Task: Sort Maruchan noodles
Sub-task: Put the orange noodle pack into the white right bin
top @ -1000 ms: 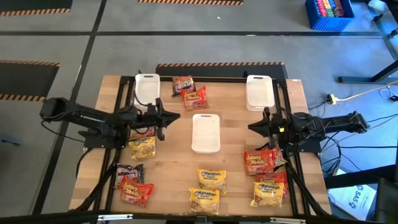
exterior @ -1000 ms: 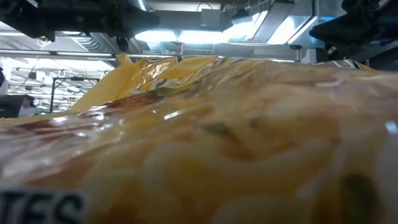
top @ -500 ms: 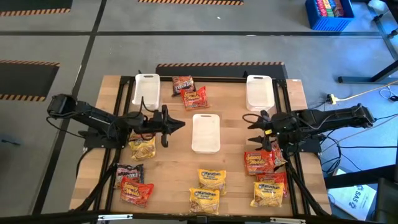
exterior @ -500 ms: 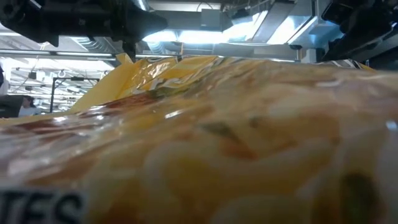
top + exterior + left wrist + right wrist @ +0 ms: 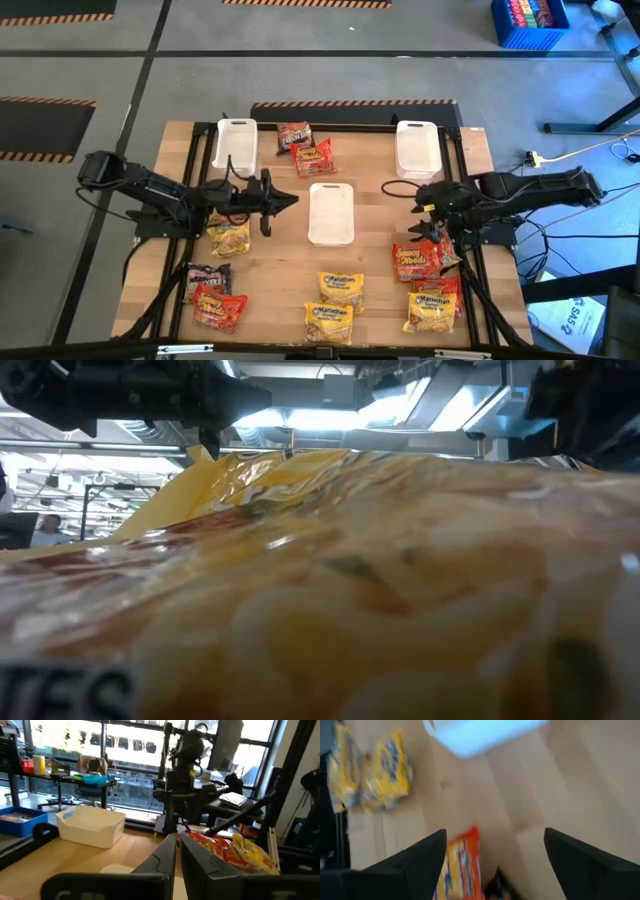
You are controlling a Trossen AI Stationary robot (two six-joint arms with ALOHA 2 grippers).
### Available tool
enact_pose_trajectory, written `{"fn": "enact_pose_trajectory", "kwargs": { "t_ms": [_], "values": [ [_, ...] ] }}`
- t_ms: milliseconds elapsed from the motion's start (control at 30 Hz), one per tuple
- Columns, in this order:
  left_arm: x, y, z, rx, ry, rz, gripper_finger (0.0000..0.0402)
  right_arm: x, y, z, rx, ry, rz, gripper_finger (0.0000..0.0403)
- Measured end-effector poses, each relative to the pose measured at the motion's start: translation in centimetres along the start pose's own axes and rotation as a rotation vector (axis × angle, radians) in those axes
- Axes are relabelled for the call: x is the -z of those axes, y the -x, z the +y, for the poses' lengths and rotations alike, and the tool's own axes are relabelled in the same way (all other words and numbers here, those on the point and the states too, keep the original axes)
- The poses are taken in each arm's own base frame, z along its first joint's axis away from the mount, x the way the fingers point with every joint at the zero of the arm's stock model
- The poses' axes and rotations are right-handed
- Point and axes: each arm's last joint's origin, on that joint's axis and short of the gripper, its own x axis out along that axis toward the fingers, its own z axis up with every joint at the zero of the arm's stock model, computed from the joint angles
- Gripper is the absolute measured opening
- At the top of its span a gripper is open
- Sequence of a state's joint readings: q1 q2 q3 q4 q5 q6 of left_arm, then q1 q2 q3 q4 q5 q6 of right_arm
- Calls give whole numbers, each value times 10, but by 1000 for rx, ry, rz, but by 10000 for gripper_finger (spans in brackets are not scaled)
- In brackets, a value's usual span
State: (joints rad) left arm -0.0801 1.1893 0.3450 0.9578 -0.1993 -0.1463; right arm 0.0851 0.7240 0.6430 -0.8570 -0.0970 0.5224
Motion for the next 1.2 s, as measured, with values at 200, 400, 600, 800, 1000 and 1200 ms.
{"fn": "enact_pose_trajectory", "kwargs": {
  "t_ms": [200,400,600,800,1000,1200],
  "values": [
    [6,-1,-4,16,-3,29,20,0,-16,-1,-9,-85,174,308],
    [7,0,-9,43,-1,34,20,-2,-40,0,5,-80,329,308],
    [7,1,-13,63,-6,36,20,-5,-61,1,-21,-48,416,308],
    [7,1,-13,63,-20,30,20,-6,-75,0,-10,-30,473,308],
    [7,1,-13,63,-19,31,20,-7,-93,1,-82,-43,511,305],
    [7,1,-13,59,-17,31,20,-5,-102,0,-115,-51,573,252]
  ]
}}
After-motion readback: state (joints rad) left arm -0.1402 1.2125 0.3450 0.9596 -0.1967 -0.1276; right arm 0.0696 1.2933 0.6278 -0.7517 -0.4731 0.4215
